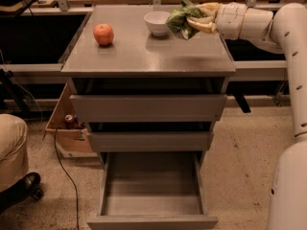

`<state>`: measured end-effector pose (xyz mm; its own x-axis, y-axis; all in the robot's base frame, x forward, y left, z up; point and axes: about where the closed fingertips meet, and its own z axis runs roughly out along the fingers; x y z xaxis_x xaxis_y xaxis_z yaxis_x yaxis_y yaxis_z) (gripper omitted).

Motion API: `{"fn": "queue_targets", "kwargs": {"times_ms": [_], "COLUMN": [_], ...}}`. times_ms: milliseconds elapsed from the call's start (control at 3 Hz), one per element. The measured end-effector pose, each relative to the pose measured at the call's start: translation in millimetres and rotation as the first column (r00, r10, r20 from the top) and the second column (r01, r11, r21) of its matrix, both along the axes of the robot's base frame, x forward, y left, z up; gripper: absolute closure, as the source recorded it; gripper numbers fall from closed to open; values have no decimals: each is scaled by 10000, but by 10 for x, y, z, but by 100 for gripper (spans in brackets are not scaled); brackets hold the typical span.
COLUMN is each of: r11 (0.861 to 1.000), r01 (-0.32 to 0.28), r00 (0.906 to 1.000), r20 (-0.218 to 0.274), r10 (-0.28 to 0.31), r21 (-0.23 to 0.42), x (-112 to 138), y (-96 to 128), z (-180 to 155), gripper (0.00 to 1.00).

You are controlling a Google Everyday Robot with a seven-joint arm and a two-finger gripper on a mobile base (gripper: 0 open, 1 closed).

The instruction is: Pick green jalapeno chip bag from bottom drawer and place on counter

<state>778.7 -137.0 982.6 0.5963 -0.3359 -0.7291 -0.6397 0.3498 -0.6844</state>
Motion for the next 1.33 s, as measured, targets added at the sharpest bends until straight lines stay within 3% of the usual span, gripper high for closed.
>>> {"fn": "queue_targets", "kwargs": {"times_ms": [333,1000,1333], "r11": [9970,9832,9854], "r01": [770,1785,1704], "r00": [9967,9837,9852], "r20": [265,307,-164], "r10": [-769,-1774,-1705], "r21": [-19,-392,-65], "x": [236,573,679], "y": [15,149,257], "z": [-183,-496,-632], "gripper": [100,100,82]}}
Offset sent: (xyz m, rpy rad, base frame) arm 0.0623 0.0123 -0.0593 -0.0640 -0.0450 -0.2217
